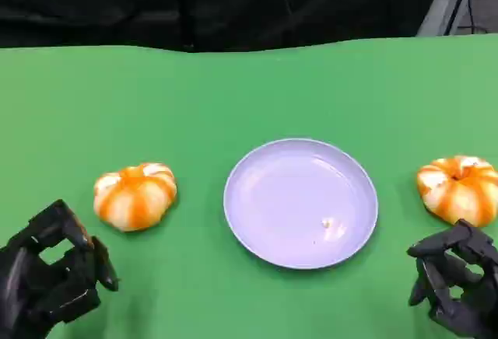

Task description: Grasp the bread from the table and place it into the plate.

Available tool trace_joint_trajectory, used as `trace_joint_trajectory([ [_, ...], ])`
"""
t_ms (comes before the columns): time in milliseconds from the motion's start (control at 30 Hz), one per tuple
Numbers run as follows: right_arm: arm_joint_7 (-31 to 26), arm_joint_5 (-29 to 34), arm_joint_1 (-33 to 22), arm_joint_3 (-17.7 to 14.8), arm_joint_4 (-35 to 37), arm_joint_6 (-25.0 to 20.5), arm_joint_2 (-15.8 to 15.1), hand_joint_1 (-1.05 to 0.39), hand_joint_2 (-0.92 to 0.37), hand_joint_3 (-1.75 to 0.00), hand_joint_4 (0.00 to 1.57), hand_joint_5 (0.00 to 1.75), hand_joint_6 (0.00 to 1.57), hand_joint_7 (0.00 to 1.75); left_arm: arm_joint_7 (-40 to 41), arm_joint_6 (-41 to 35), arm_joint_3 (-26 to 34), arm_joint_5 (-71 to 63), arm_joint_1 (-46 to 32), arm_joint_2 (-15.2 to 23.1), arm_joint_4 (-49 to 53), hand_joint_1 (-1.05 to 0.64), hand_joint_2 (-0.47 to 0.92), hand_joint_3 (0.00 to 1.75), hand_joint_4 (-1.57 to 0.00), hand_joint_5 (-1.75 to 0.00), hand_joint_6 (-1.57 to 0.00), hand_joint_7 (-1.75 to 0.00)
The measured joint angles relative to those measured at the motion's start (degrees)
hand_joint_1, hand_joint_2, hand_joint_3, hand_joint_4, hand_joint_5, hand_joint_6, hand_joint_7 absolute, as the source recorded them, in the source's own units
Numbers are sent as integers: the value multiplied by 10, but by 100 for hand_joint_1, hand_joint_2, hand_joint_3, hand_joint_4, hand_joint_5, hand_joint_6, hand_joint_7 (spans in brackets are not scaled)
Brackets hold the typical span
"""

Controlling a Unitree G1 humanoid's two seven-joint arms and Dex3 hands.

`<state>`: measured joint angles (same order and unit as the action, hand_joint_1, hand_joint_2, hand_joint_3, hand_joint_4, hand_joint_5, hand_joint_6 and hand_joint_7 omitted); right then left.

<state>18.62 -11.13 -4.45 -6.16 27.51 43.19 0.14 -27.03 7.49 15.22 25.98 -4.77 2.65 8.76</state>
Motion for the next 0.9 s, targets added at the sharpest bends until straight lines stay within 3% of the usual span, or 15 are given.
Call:
trace_joint_trajectory([
  [467,5,-2,0,0,0,0,0,-16,-83,-65,83,162,81,133,0,1,0,-3,0,0,0,1,50,152,-96,-175,-74,-175],
  [567,5,-2,0,0,0,0,0,-17,-82,-65,83,162,81,134,3,5,-1,-11,0,0,0,2,53,140,-78,-175,-64,-169],
  [633,5,-2,0,0,-1,-1,0,-17,-81,-67,82,163,80,134,5,20,-1,-24,-1,0,1,-6,66,95,-51,-156,-57,-129],
  [667,5,-2,0,0,-2,-3,0,-17,-81,-67,81,163,80,134,8,36,-2,-35,-1,0,2,-11,69,83,-44,-145,-53,-117],
  [733,4,-1,-1,1,-9,-7,0,-17,-80,-67,81,164,81,134,20,67,-3,-60,-1,0,6,-22,85,42,-38,-103,-50,-73],
  [767,0,1,-1,1,-11,-7,0,-17,-80,-68,81,164,81,134,32,82,-5,-80,-1,0,6,-30,89,31,-34,-89,-48,-56],
  [833,-7,9,-1,1,-12,-6,0,-17,-80,-68,81,164,80,134,51,113,-9,-119,-2,1,7,-34,91,26,-31,-81,-48,-46],
  [900,-9,12,-1,2,-12,-6,1,-17,-82,-67,82,162,81,132,64,136,-17,-153,-3,7,7,-58,92,31,-27,-55,-47,-21],
])
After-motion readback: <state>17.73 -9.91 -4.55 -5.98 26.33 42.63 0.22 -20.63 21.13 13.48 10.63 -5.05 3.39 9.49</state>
